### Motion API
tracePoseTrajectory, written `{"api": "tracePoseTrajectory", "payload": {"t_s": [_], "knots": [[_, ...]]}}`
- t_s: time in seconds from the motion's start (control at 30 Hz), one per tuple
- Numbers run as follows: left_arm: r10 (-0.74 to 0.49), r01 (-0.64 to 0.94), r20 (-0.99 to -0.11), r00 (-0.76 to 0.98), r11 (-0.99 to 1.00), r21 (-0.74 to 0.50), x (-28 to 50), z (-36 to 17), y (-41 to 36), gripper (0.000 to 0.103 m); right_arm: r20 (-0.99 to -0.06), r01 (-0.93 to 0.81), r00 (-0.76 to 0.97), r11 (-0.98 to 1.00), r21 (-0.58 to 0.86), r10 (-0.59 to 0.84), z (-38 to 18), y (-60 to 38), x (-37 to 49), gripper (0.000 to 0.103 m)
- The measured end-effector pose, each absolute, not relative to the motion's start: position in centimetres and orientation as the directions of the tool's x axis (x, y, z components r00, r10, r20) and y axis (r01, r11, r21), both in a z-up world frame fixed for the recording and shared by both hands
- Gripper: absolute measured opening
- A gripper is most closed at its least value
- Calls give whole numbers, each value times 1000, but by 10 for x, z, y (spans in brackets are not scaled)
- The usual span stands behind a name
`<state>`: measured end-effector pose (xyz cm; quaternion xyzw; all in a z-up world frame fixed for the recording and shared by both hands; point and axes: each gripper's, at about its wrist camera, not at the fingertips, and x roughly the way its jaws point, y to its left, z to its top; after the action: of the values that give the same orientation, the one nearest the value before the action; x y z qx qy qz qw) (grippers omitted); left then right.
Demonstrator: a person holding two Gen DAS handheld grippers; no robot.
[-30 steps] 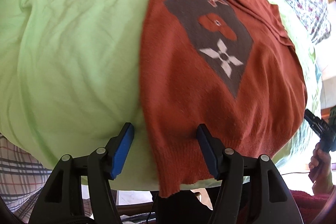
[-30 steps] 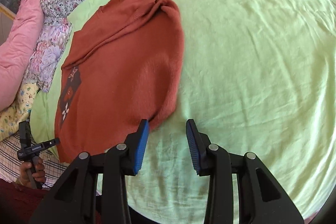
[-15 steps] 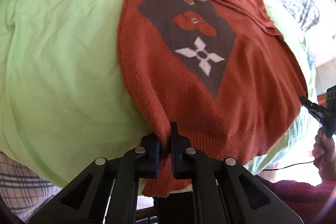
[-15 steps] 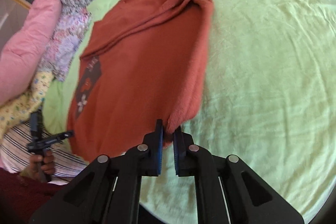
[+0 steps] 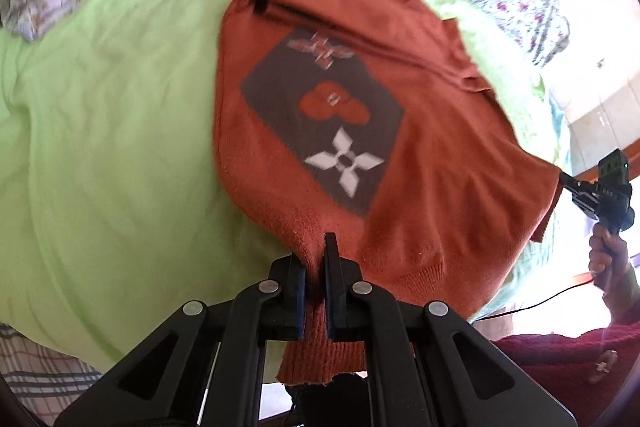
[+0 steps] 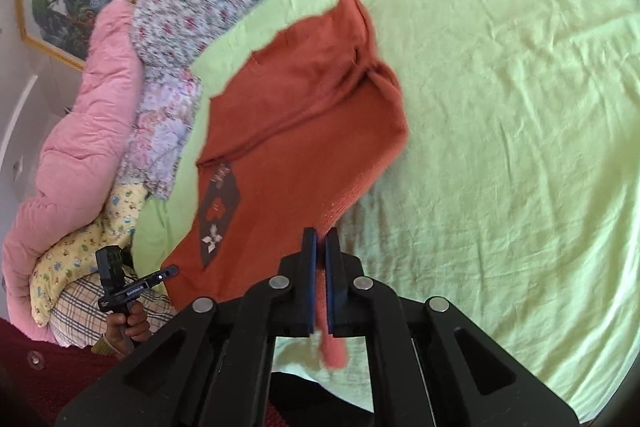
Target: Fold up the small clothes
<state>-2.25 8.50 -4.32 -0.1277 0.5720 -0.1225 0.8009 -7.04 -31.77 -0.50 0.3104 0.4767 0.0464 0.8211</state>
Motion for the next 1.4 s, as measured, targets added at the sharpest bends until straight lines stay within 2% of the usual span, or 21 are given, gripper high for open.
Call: {"api": "tracePoseTrajectory", "payload": {"t_s": [0.1,0.17,0.27,0.3,0.33,0.43,0.57,0.6,0.63,0.67,0.7,0.97,1.17,1.4], "knots": [[-328,45,-900,288,943,-329,-27,-55,84,6,-783,239,493,807,540,378,-29,-312,-69,4],[-321,28,-908,267,945,-326,-31,-63,86,10,-799,260,475,809,528,369,-42,-312,-73,5],[-324,-31,-918,229,940,-340,-33,-75,92,33,-819,316,444,791,524,364,-57,-317,-82,8],[-324,-55,-918,227,937,-345,-36,-77,96,48,-821,324,431,786,527,373,-60,-319,-84,10],[-321,-77,-919,230,935,-346,-39,-79,99,53,-820,328,419,778,536,389,-64,-319,-87,15],[-324,-106,-921,218,930,-352,-41,-87,102,53,-804,308,402,762,570,439,-72,-309,-96,41],[-330,-88,-920,213,931,-354,-39,-95,94,61,-791,257,381,767,588,478,-88,-285,-99,42],[-332,-76,-919,214,932,-355,-38,-95,92,60,-784,250,388,763,596,486,-90,-282,-100,40],[-335,-59,-917,217,933,-355,-38,-94,90,49,-774,241,395,757,607,495,-92,-278,-99,25],[-345,-42,-913,217,931,-362,-38,-92,88,32,-770,238,385,751,615,509,-95,-276,-99,7],[-379,-28,-903,202,919,-392,-38,-93,87,8,-775,238,369,754,613,513,-97,-274,-99,7],[-475,-40,-841,261,865,-501,-48,-75,99,6,-750,237,396,730,641,530,-80,-292,-118,6],[-533,-14,-762,367,816,-578,-29,-29,110,6,-627,170,513,646,744,587,-38,-304,-104,6],[-547,6,-660,514,772,-635,36,21,129,6,-508,77,636,607,791,582,5,-322,-51,6]]}}
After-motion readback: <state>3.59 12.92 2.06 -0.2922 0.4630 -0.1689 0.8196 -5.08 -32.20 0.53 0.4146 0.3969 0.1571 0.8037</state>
